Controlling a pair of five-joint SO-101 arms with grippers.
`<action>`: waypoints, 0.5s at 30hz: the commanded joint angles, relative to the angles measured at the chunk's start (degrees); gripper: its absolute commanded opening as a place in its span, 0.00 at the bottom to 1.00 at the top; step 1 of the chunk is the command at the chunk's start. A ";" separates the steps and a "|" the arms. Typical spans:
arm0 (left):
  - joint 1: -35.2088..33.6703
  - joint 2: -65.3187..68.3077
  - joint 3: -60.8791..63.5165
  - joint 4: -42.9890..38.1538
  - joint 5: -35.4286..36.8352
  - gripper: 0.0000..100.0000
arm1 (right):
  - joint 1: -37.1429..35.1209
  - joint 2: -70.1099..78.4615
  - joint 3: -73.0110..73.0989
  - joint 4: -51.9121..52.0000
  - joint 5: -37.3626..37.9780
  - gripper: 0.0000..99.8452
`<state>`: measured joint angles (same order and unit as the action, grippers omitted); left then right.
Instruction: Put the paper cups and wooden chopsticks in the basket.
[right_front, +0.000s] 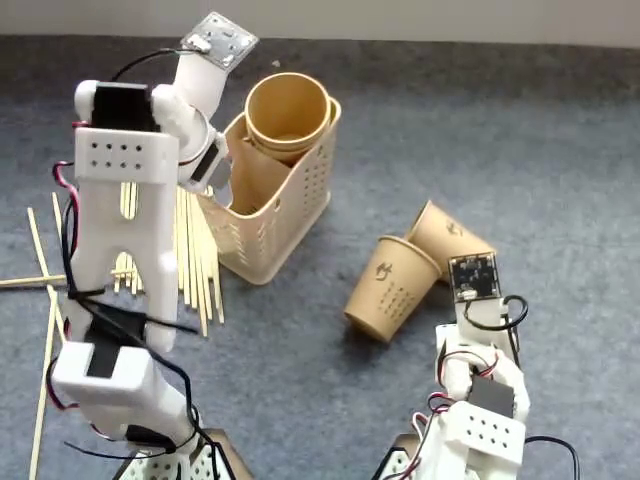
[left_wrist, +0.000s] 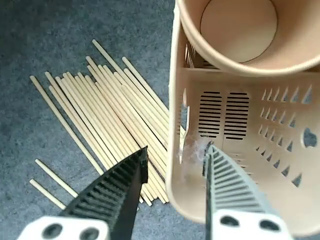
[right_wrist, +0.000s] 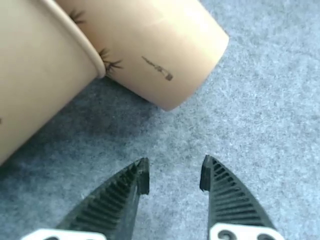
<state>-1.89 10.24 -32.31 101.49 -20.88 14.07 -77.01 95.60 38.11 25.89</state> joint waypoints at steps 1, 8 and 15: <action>-0.31 4.26 -1.89 -0.09 0.62 0.16 | -0.48 -0.66 5.32 0.31 0.62 0.18; 4.26 10.51 -1.80 0.26 17.49 0.01 | -0.48 -0.66 5.32 0.31 0.62 0.18; 13.14 10.51 -1.89 0.26 36.22 0.01 | -0.48 -0.66 5.32 0.31 0.62 0.18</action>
<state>6.29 21.05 -32.66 101.41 9.10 14.07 -77.01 95.60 38.11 25.89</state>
